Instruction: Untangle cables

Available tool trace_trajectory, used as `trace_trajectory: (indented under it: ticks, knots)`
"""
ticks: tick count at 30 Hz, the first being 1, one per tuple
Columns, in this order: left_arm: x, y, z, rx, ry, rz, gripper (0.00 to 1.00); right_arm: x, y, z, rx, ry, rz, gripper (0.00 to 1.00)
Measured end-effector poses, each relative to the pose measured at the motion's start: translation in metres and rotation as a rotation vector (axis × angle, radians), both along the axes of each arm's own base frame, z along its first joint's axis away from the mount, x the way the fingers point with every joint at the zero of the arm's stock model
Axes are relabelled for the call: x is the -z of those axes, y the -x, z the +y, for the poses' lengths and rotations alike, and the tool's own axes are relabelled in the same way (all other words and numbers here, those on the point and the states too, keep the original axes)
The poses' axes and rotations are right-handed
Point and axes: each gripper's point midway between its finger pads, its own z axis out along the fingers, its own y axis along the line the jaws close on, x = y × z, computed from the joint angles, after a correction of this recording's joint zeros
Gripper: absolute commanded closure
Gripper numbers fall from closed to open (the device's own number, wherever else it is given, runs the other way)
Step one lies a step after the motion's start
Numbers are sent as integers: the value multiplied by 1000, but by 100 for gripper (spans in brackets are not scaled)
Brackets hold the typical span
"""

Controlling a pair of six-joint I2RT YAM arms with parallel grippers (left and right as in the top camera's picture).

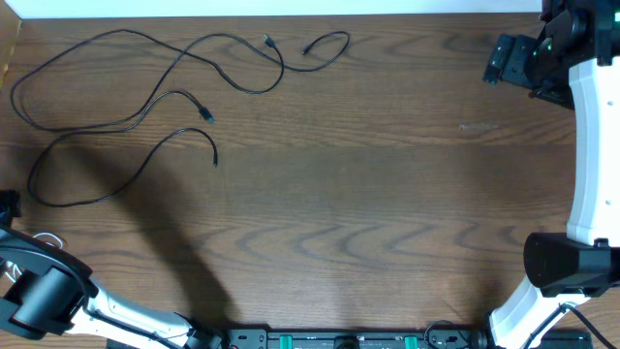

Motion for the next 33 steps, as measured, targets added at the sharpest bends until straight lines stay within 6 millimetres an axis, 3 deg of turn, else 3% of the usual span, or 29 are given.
trace_trajectory:
  ticks: [6, 10, 18, 33]
  knots:
    - [-13, 4, -8, 7, 6, -3, 34, 0, 0, 0, 0, 0, 0, 1]
    - [-17, 11, -20, -13, 42, 17, 26, 0, 0, 0, 0, 0, 0, 1]
    - [5, 34, -34, -118, 76, 113, 20, 0, 0, 0, 0, 0, 0, 1]
    - [37, 71, -11, -242, 75, 174, 19, 0, 0, 0, 0, 0, 0, 1]
